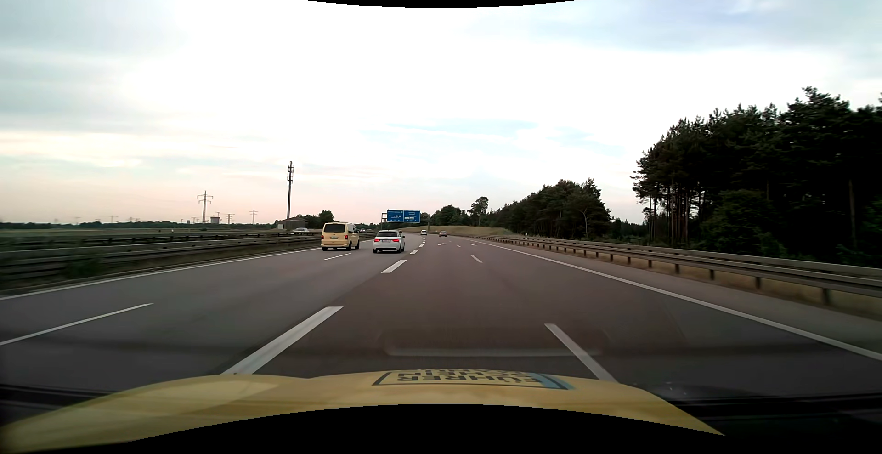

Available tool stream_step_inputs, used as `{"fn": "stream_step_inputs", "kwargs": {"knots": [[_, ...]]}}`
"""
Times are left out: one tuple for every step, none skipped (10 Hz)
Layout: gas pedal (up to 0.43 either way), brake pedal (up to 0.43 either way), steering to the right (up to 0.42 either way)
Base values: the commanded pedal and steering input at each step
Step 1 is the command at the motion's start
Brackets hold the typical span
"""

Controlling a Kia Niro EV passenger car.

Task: Follow the waypoints while adhering to traffic rules and regulations

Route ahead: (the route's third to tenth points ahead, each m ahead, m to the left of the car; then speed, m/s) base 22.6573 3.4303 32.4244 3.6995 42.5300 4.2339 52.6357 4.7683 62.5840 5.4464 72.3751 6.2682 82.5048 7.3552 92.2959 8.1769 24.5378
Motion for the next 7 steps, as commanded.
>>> {"fn": "stream_step_inputs", "kwargs": {"knots": [[0.157,0.0,-0.012],[0.157,0.0,-0.013],[0.157,0.0,-0.013],[0.169,0.0,-0.013],[0.189,0.0,-0.013],[0.197,0.0,-0.013],[0.22,0.0,-0.013]]}}
